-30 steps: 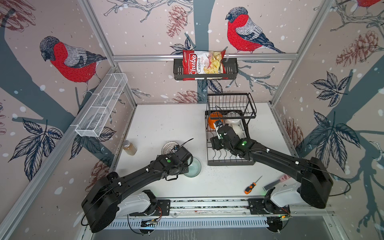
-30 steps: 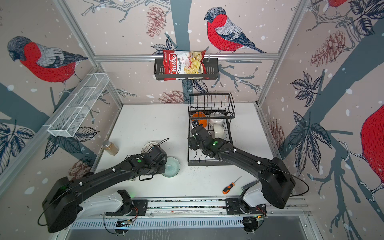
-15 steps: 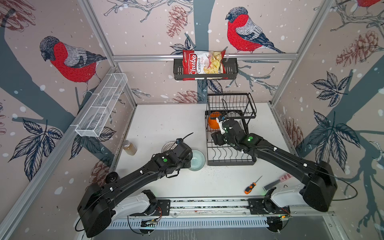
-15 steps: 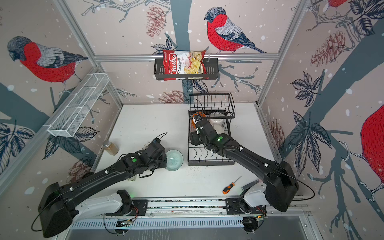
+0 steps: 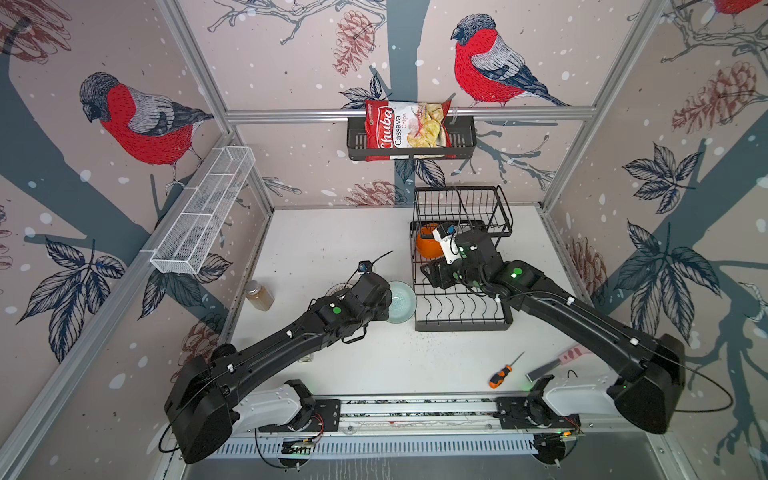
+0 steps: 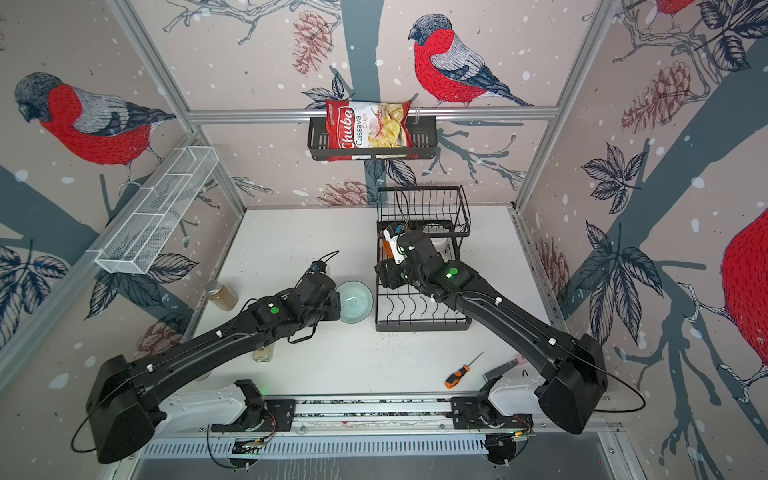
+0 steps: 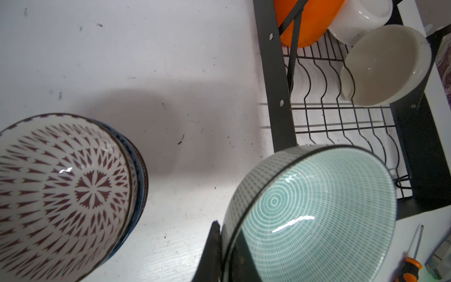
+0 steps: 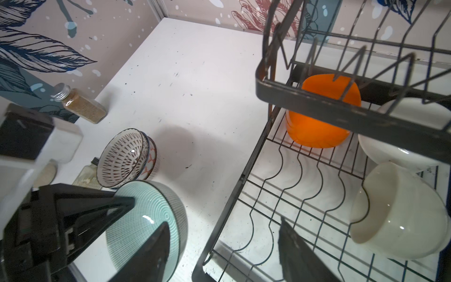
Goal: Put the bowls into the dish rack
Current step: 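Lift the pale green bowl toward the rack with the left gripper while the right waits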
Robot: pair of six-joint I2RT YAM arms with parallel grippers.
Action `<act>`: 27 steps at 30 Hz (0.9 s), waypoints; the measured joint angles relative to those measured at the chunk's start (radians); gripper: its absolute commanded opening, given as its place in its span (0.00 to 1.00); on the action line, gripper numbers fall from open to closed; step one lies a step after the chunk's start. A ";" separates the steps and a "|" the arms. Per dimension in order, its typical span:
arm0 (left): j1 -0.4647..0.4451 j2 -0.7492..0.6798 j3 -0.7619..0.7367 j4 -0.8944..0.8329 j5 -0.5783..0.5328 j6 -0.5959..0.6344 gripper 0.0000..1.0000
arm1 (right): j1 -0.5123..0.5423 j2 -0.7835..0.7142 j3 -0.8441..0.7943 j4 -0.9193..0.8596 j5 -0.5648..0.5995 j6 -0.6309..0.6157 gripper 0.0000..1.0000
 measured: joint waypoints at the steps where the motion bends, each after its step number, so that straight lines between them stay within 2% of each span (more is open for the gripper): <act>1: 0.003 0.003 0.000 0.019 0.000 0.000 0.00 | 0.004 0.000 0.000 -0.009 -0.003 0.010 0.65; 8: 0.047 0.038 0.002 0.146 0.026 0.036 0.00 | 0.053 0.035 -0.007 -0.051 -0.003 0.018 0.56; 19: 0.074 0.074 0.012 0.235 0.068 0.053 0.00 | 0.069 0.106 0.023 -0.089 0.016 0.049 0.45; 27: 0.083 0.074 0.012 0.266 0.087 0.072 0.00 | 0.070 0.174 0.057 -0.088 0.034 0.076 0.23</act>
